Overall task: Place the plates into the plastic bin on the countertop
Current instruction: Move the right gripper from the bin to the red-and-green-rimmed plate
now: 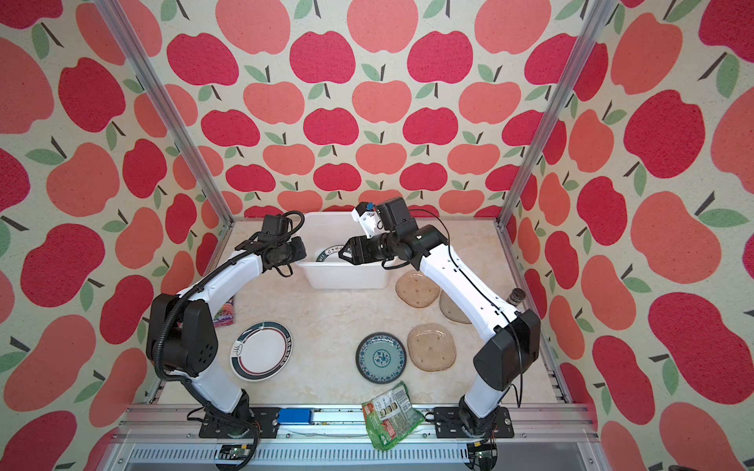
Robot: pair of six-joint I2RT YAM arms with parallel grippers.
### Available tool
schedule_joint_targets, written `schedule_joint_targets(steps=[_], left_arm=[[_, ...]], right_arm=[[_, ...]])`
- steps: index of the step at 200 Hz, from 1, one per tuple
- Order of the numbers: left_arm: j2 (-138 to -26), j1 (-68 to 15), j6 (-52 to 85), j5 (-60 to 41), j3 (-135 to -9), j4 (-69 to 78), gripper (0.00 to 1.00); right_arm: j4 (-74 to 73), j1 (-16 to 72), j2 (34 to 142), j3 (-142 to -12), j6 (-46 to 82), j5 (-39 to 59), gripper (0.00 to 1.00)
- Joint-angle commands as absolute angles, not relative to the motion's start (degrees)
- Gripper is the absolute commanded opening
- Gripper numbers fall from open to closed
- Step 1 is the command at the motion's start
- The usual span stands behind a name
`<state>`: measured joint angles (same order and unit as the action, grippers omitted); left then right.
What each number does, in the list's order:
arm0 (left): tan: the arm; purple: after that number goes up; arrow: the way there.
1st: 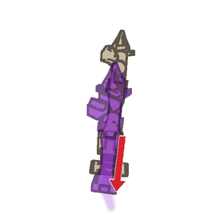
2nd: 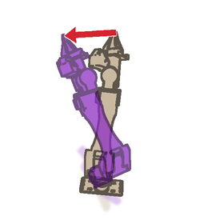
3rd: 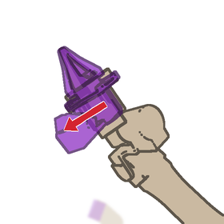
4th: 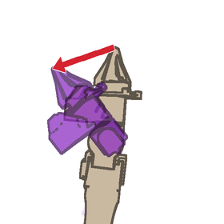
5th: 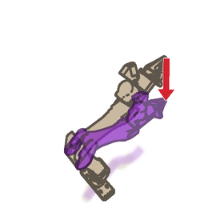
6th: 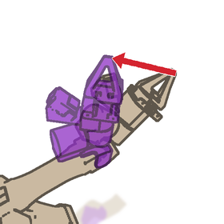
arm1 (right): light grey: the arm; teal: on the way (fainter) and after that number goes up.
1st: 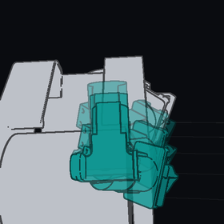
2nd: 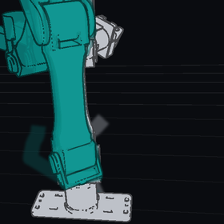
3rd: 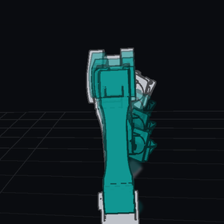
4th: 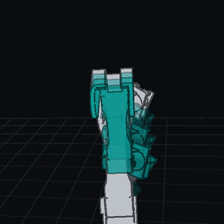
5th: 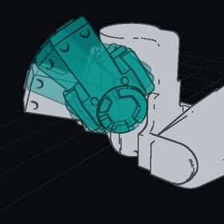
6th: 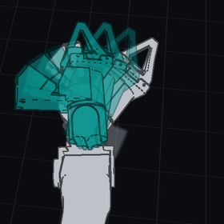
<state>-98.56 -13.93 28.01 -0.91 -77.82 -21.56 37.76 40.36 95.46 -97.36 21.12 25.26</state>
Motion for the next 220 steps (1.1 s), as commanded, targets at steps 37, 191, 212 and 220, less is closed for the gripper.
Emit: schedule_joint_targets(steps=[37, 191, 212, 220], left_arm=[[-93.4, -8.3, 28.7, -1.5, -77.9, -21.1, 0.99], [-50.5, -5.9, 29.9, -3.5, -49.0, -21.8, 0.99], [-50.1, -5.6, 30.1, -5.0, -48.2, -21.9, 0.99], [-49.6, -5.5, 29.8, -5.0, -48.0, -22.1, 0.99]], right_arm=[[39.8, 45.8, 94.4, -90.8, 15.4, 25.0, 0.6], [5.7, 60.0, 114.3, -76.8, 36.1, 40.4, 0.69], [2.8, 60.2, 118.2, -78.5, 39.9, 43.0, 0.64], [2.2, 60.2, 119.4, -79.0, 40.9, 43.6, 0.59]])
